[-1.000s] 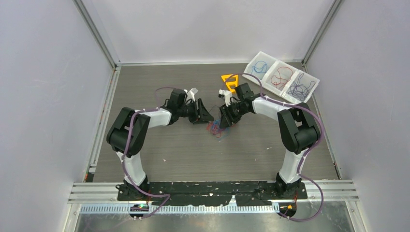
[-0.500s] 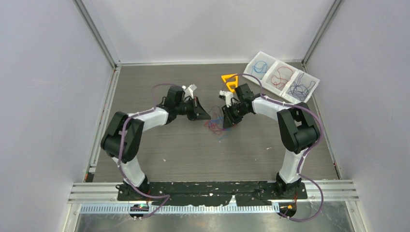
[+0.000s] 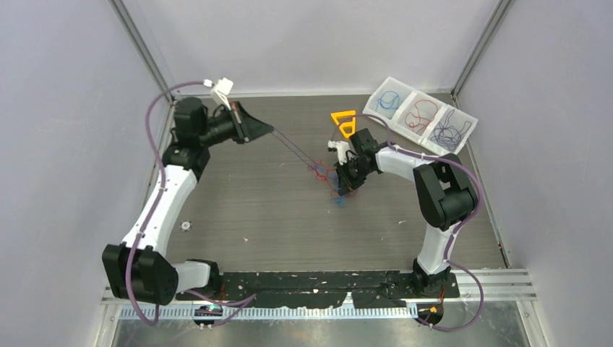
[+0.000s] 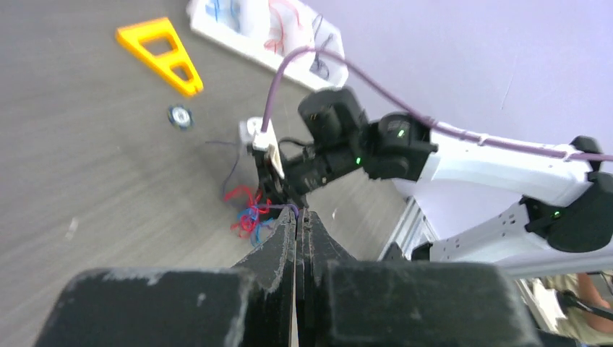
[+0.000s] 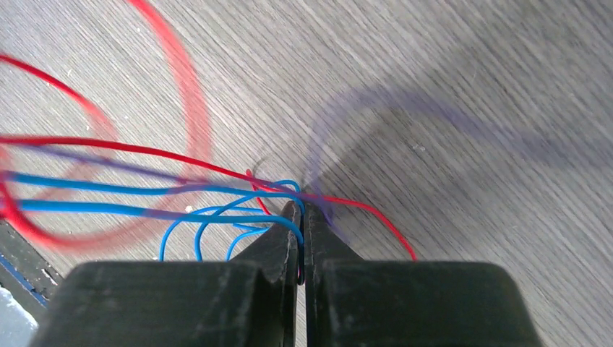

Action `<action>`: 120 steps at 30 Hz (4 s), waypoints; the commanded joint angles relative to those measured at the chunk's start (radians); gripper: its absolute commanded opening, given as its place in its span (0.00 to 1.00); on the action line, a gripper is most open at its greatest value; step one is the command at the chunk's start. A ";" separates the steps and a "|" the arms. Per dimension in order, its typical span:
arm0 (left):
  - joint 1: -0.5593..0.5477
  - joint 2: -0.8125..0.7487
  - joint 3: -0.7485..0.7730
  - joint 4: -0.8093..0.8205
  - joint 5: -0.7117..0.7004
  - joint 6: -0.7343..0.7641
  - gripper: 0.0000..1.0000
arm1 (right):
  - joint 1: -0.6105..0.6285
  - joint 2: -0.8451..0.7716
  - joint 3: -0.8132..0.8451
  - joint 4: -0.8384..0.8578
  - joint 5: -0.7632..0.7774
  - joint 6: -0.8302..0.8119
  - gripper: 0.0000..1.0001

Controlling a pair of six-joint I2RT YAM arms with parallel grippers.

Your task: Untangle the cables

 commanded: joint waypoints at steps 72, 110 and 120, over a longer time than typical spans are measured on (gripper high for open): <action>-0.062 0.175 -0.084 -0.130 -0.034 0.272 0.00 | -0.005 -0.212 0.239 -0.173 -0.227 -0.016 0.95; -0.035 0.715 0.047 -0.144 -0.085 -0.034 0.00 | 0.333 0.235 0.414 0.179 0.165 0.009 0.98; -0.016 0.747 0.030 -0.103 -0.040 -0.081 0.00 | 0.393 0.297 0.416 0.210 0.308 0.011 0.91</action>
